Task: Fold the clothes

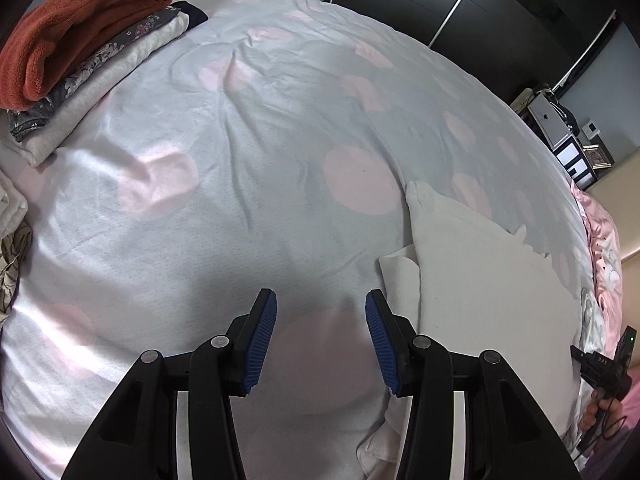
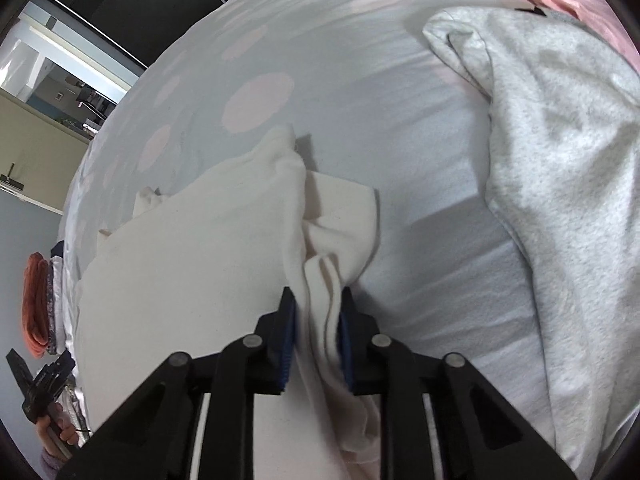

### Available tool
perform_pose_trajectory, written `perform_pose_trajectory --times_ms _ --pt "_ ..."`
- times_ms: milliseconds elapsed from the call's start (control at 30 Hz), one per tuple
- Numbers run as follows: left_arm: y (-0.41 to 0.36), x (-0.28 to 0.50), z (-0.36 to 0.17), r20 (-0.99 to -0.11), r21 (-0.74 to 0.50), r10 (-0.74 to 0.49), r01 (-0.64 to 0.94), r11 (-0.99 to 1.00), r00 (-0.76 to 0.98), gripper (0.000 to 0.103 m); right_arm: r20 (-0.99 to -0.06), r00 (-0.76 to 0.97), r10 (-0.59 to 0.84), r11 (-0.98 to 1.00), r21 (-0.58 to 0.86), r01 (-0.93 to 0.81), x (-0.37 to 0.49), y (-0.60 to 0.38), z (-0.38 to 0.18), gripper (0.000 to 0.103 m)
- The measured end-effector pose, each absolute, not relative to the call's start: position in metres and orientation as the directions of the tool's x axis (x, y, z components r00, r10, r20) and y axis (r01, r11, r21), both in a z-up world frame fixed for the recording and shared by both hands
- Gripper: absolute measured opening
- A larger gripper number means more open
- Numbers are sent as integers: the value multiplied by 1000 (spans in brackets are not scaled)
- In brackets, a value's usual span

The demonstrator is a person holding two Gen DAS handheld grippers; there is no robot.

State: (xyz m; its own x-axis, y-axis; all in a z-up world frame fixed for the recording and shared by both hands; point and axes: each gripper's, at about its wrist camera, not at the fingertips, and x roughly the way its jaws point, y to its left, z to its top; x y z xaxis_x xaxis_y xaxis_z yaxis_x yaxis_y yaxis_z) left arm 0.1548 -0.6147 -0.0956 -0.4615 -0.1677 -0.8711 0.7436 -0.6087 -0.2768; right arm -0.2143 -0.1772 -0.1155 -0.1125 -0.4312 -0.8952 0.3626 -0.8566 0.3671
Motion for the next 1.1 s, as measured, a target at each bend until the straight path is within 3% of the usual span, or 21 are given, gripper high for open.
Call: perform_pose_trajectory --times_ms 367,700,933,1100 --pt "-617 164 -83 -845 -327 -162 733 -597 -510 48 -894 -193 -404 -862 302 407 -187 -203 -36 15" --pt "-616 170 -73 -819 -367 -151 708 -603 -553 48 -886 -233 -401 -821 234 521 -135 -293 43 15" --pt "-619 182 -67 -794 -412 -140 694 -591 -591 48 -885 -192 -424 -763 235 602 -90 -380 58 15" --pt "-625 186 -68 -776 -459 -117 682 -569 -619 48 -896 -125 -426 -724 255 642 -56 -438 38 15"
